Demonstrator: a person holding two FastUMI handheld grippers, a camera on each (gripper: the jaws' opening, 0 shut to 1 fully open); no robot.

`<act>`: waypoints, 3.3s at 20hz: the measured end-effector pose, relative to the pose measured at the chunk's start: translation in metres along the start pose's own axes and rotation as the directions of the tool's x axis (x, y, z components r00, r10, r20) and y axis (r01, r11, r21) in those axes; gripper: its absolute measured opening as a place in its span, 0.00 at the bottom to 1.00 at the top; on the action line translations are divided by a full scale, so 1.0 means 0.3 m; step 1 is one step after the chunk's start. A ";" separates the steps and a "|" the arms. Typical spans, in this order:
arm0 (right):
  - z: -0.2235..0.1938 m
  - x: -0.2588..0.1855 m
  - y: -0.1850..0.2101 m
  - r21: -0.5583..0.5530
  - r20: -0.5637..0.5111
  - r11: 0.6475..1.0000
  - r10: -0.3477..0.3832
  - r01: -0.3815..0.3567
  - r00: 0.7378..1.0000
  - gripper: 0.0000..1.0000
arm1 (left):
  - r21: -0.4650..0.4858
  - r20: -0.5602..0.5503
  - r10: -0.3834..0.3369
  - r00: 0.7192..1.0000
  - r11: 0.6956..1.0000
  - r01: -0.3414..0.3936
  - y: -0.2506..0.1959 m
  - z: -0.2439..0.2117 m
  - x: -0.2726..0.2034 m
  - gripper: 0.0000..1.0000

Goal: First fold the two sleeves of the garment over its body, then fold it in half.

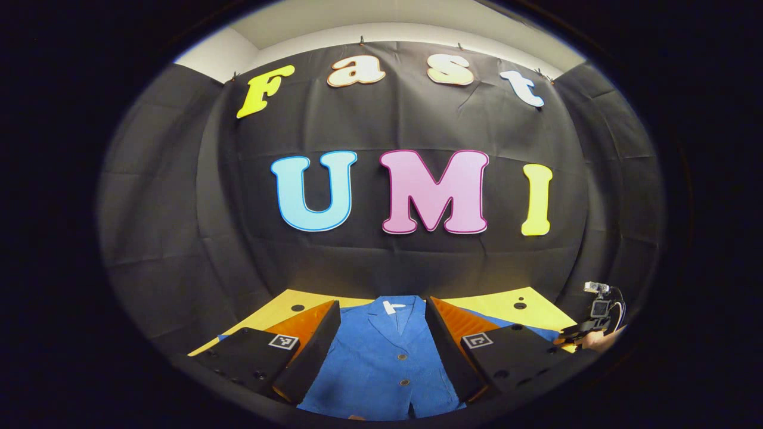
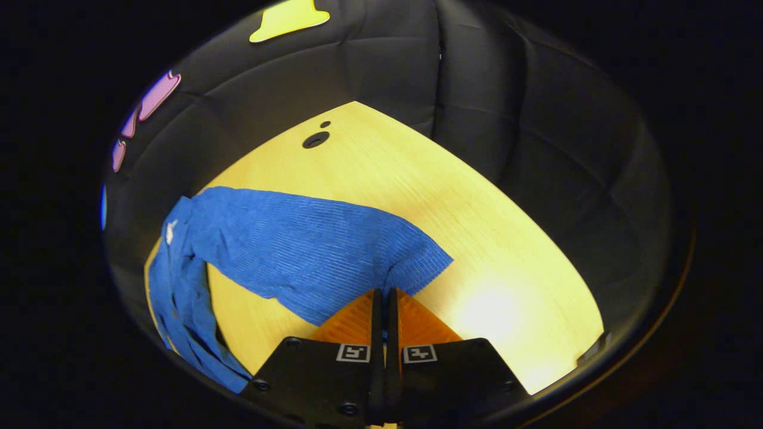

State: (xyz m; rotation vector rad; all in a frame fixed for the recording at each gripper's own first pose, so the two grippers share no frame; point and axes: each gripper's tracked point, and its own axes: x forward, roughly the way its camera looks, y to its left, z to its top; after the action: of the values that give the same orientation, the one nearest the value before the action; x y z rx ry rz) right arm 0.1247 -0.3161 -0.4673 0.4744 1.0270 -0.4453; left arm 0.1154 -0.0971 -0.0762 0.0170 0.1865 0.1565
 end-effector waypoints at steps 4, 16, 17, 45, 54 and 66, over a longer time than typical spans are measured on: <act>0.067 -0.037 0.037 0.030 0.064 0.998 0.046 -0.048 0.997 0.05 | -0.008 -0.023 0.024 0.999 1.000 -0.024 0.038 -0.026 -0.018 0.82; 0.239 -0.336 0.805 -0.281 0.179 0.893 0.409 -0.352 0.895 0.05 | -0.030 -0.041 0.066 0.997 0.997 -0.067 0.127 -0.072 -0.052 0.82; 0.228 -0.348 0.886 -0.297 0.167 0.877 0.436 -0.377 0.884 0.05 | -0.042 -0.043 0.074 0.996 0.996 -0.076 0.140 -0.076 -0.047 0.82; -0.553 -0.286 1.835 -0.644 0.121 0.585 0.714 -0.493 0.690 0.99 | -0.217 -0.359 0.414 0.837 0.835 -0.506 1.223 -0.885 0.207 0.85; -0.455 -0.578 1.471 -0.743 0.263 0.547 0.768 -0.385 0.584 0.98 | -0.190 -0.605 0.377 0.701 0.787 -0.587 1.336 -1.079 0.366 0.85; -0.327 -0.596 1.168 -0.694 0.353 0.643 0.696 -0.324 0.625 0.97 | -0.102 -0.772 0.262 0.579 0.848 -0.520 1.325 -1.111 0.459 0.72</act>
State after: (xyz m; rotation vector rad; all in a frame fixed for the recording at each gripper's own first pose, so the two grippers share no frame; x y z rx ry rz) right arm 0.1718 0.0474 -0.2941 0.0495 0.3015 0.2868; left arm 0.1260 0.3179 -0.4164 -0.3473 0.9906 0.6589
